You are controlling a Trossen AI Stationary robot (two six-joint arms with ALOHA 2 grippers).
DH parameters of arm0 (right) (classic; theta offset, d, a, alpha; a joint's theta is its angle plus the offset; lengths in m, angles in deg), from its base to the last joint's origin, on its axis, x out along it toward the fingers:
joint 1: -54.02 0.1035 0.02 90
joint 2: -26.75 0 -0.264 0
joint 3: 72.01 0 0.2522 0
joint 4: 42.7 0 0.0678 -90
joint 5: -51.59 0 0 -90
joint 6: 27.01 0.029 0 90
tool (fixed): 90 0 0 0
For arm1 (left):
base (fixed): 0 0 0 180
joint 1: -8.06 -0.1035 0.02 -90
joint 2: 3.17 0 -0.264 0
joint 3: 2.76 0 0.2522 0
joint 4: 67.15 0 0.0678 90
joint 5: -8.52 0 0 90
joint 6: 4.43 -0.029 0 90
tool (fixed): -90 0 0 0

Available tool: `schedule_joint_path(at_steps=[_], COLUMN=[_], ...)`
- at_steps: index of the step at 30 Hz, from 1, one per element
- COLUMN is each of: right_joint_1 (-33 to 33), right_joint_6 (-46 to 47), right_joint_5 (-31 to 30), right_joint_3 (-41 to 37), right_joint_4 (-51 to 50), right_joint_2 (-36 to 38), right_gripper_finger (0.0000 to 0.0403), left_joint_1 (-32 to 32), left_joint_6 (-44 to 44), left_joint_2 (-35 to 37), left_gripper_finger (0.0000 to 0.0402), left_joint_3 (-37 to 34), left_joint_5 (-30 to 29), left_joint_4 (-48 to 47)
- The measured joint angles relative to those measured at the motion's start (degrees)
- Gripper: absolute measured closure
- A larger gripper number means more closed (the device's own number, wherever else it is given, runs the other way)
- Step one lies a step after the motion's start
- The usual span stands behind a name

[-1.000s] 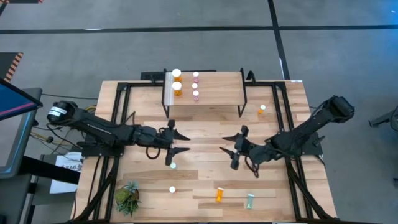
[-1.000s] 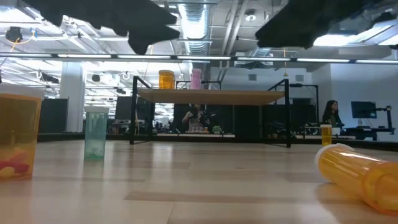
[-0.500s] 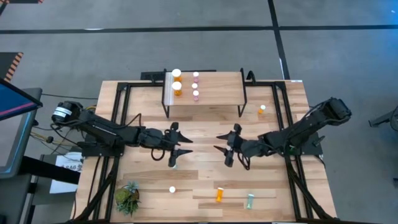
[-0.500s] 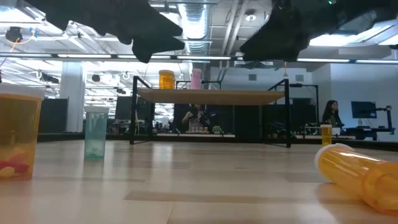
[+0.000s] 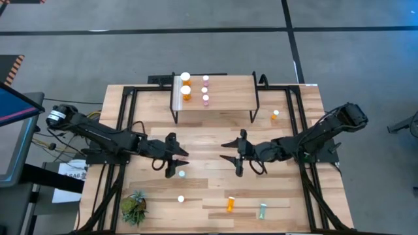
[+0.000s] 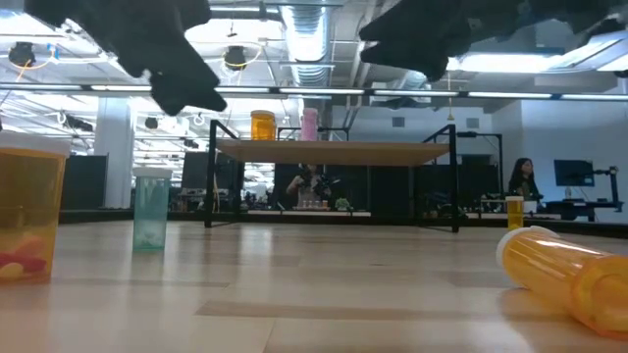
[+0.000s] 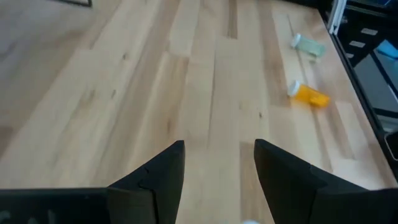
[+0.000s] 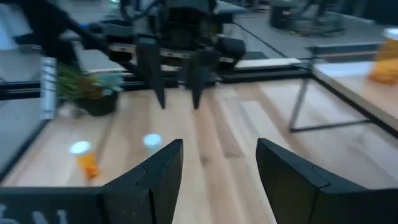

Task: Pick and place medicine bottles onto shelf by color
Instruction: Put the top blue pill bottle on the shelf

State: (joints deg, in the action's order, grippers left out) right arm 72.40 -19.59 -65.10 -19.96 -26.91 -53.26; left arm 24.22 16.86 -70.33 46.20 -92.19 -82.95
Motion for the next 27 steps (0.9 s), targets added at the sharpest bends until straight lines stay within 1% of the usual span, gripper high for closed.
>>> schedule_joint_path(at_steps=[2, 7, 11, 13, 15, 18, 20, 24, 27], right_joint_1=[-0.68, -1.34, -1.12, -1.12, -1.19, -1.21, -1.12, -0.77, -0.78], right_joint_6=[-0.13, -0.56, -1.9, -1.9, -1.9, -1.57, -1.45, -1.42, -0.61], right_joint_5=[1.85, 2.27, 2.84, 2.84, 2.84, 2.84, 2.84, 2.82, 2.82], right_joint_3=[0.33, 1.7, 2.16, 2.16, 2.16, 2.16, 2.16, 2.16, 2.16], right_joint_4=[0.0, -0.31, -0.31, -0.32, -0.36, -0.41, -0.41, -0.41, -0.4], right_joint_2=[0.0, 0.02, 0.02, 0.02, 0.02, 0.02, 0.02, 0.02, 0.02], right_gripper_finger=[0.0178, 0.0178, 0.0178, 0.0178, 0.0178, 0.0178, 0.0178, 0.0178, 0.0178], left_joint_1=[1.9, 7.01, 12.59, 15.81, 19.16, 23.54, 25.57, 26.21, 25.81], left_joint_6=[1.88, 5.65, 10.1, 13.29, 16.29, 19.24, 21.35, 26.66, 27.8], left_joint_2=[0.2, 0.2, 0.2, 0.2, 0.2, 0.22, 0.22, 0.21, 0.17], left_gripper_finger=[0.0221, 0.0221, 0.0221, 0.0221, 0.0221, 0.0221, 0.0221, 0.0221, 0.0221], left_joint_3=[0.0, 0.0, 0.0, 0.0, -0.06, -1.44, -2.65, -6.25, -10.35], left_joint_5=[-1.42, -2.73, -5.93, -9.66, -14.62, -21.16, -23.98, -23.48, -22.82], left_joint_4=[-1.23, -2.79, -8.35, -12.09, -15.34, -16.33, -16.57, -16.03, -10.73])
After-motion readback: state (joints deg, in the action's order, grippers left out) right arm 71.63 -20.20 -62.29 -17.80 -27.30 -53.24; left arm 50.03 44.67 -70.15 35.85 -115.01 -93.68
